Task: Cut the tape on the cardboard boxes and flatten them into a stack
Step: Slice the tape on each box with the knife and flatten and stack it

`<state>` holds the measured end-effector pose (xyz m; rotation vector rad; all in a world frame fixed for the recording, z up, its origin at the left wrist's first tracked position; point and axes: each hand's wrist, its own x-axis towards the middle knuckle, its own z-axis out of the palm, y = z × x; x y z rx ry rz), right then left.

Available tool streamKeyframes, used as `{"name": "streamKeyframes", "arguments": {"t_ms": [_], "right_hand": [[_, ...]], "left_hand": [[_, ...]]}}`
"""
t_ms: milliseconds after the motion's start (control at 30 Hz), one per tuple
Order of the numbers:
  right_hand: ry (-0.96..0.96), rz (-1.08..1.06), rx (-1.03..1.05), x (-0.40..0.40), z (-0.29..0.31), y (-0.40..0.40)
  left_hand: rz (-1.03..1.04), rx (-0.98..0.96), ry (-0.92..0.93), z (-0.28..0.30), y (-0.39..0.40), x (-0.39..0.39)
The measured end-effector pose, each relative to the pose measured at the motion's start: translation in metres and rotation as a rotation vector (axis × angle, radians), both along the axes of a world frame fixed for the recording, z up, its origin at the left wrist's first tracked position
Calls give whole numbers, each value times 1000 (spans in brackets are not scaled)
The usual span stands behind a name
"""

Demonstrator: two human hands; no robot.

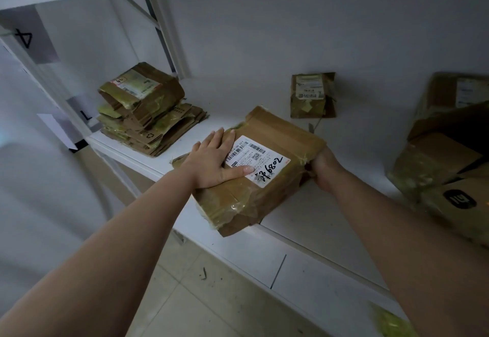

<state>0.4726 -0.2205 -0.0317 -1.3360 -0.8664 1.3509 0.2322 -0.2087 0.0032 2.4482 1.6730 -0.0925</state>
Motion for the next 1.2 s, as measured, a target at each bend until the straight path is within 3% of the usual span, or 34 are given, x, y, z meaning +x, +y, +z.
{"name": "streamKeyframes", "arguments": {"t_ms": [167, 400, 533, 633, 800, 900, 1033, 1133, 1200], "right_hand": [[-77, -147, -26, 21, -1, -4], [21, -147, -87, 35, 3, -16], [24, -83, -98, 41, 8, -17], [-58, -75, -105, 50, 10, -21], [-382, -129, 12, 45, 7, -28], [-689, -114, 67, 36, 2, -24], [-984, 19, -32, 21, 2, -28], [-1341, 142, -148, 4, 3, -37], [-1400, 153, -193, -7, 5, -41]], "left_hand": [[12, -3, -7, 3, -4, 4], [-19, -32, -71, -6, -25, 7], [-62, -144, 166, -39, -53, 16], [37, -160, 129, -58, -64, 24], [204, -179, 110, -57, -61, 48], [338, -186, 90, -56, -69, 72], [396, -158, 159, -53, -71, 88], [354, -65, 243, -50, -70, 88], [340, -8, 304, -44, -71, 88]]}}
